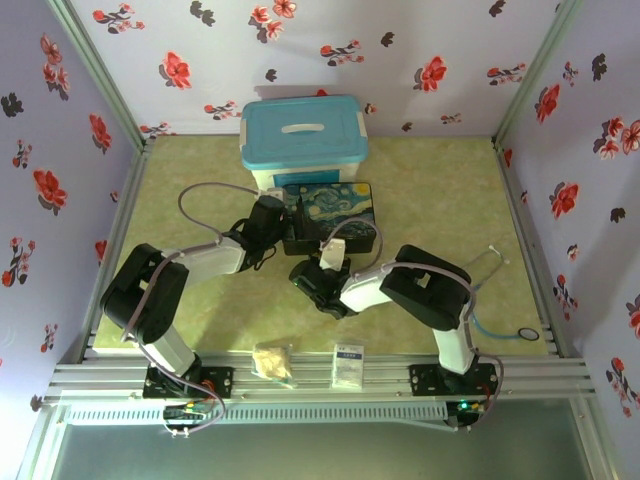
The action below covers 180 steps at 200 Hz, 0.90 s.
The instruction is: Unlock the padlock with the key
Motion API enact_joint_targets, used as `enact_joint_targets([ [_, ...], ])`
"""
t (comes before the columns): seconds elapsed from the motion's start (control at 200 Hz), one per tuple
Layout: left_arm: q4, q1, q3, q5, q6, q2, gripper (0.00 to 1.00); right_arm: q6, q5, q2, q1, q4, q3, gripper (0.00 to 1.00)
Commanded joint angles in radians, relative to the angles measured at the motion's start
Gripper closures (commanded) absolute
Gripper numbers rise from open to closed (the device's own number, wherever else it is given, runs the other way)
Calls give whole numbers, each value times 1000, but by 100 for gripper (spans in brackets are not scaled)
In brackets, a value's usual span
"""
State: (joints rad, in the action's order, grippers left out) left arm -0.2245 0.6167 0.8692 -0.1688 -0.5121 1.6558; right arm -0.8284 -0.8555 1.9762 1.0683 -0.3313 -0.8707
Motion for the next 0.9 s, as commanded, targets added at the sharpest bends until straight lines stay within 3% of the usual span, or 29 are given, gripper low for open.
enact_joint_targets([
  [0.0,127,-14,-29,-31,47,25,48,27,-120,38,-9,-179,18,47],
  [0.18,155,-13,-9,-32,61,53,54,19,-158,49,-14,-156,-18,56],
  [0.33,172,-16,-3,-45,75,53,53,15,-171,28,-23,-165,7,60],
  [0.895,180,-24,-2,-41,75,52,54,-38,-88,-133,-117,-173,202,64],
])
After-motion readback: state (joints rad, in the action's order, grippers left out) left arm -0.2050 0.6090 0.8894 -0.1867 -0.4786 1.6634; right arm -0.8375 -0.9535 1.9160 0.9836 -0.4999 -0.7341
